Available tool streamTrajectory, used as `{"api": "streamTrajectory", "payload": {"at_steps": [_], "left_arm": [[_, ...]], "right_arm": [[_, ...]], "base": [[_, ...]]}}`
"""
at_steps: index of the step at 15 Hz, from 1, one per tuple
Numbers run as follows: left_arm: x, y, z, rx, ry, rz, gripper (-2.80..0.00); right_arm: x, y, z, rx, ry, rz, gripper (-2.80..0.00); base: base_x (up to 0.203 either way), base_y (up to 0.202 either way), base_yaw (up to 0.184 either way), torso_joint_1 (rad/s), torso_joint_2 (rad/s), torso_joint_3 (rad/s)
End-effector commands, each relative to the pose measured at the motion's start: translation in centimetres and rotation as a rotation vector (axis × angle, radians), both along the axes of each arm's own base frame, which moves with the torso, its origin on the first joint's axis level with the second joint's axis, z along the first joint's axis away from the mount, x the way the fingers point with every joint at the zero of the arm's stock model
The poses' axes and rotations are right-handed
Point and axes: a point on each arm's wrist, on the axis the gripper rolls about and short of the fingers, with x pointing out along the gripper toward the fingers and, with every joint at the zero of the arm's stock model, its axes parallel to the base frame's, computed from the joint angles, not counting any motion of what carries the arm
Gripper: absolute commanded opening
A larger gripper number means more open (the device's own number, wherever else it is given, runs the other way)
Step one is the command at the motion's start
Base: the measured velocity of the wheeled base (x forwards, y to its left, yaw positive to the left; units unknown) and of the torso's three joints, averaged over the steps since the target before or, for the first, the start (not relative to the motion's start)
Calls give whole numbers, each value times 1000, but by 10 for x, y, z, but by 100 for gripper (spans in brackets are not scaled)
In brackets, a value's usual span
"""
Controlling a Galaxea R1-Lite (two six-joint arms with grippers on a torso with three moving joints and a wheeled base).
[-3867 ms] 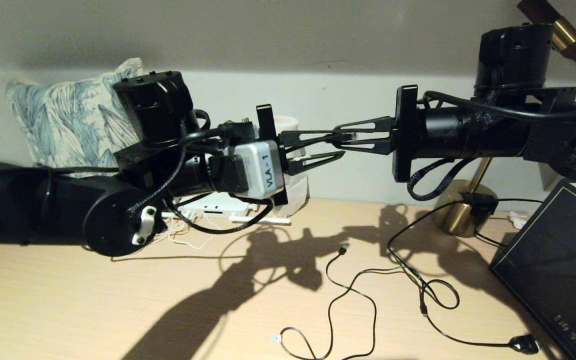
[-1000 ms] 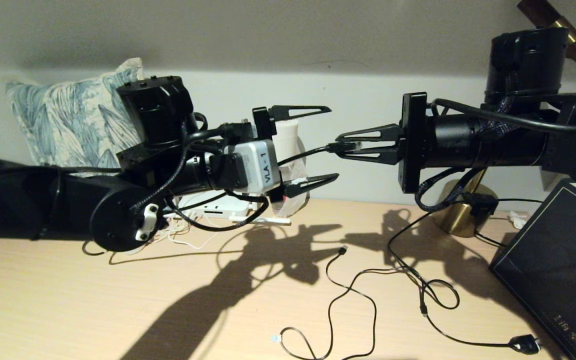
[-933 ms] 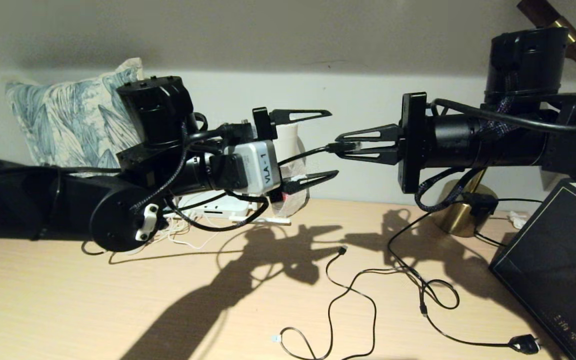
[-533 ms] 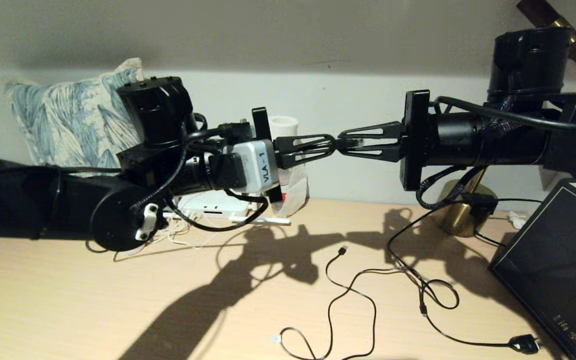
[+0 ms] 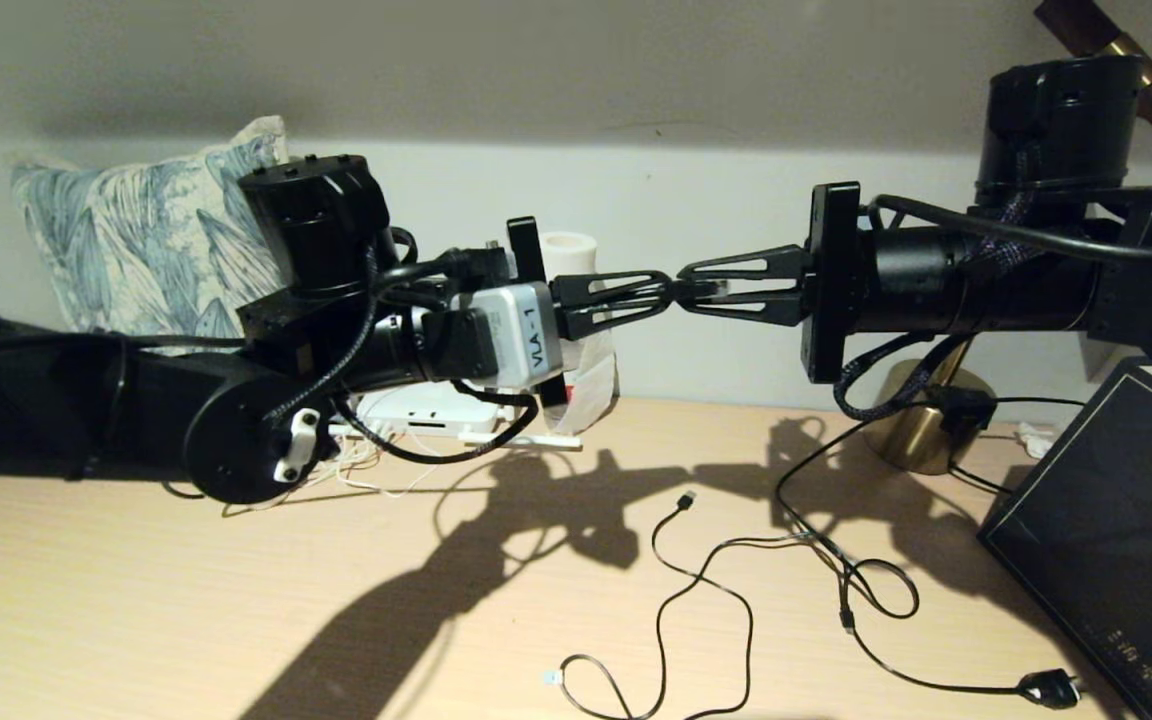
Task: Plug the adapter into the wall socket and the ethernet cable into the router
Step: Hand it to the other hand
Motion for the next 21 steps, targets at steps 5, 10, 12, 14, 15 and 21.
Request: {"api": "streamTrajectory", "payload": {"at_steps": [5, 10, 12, 14, 15, 21], "left_arm": [[0, -1, -1, 1, -10, -6, -280], [-2, -4, -1, 1, -5, -17, -280], [-2, -4, -1, 1, -5, -19, -280], [-3, -4, -2, 3, -3, -19, -280], [-3, -4, -2, 3, -2, -20, -280], [-5, -3, -8, 15, 17, -17, -280]], "right_arm": [[0, 0, -1, 3, 10, 5, -280], [1, 1, -2, 0, 13, 3, -280], [1, 1, -3, -2, 13, 4, -280], [1, 1, -3, -3, 13, 2, -280], [1, 1, -3, -3, 10, 2, -280], [1, 2, -3, -13, -9, -12, 0]], "base": [[0, 0, 0, 0, 0, 0], [0, 0, 0, 0, 0, 0], [0, 0, 0, 0, 0, 0], [0, 0, 0, 0, 0, 0], [0, 0, 0, 0, 0, 0], [0, 0, 0, 0, 0, 0]]}}
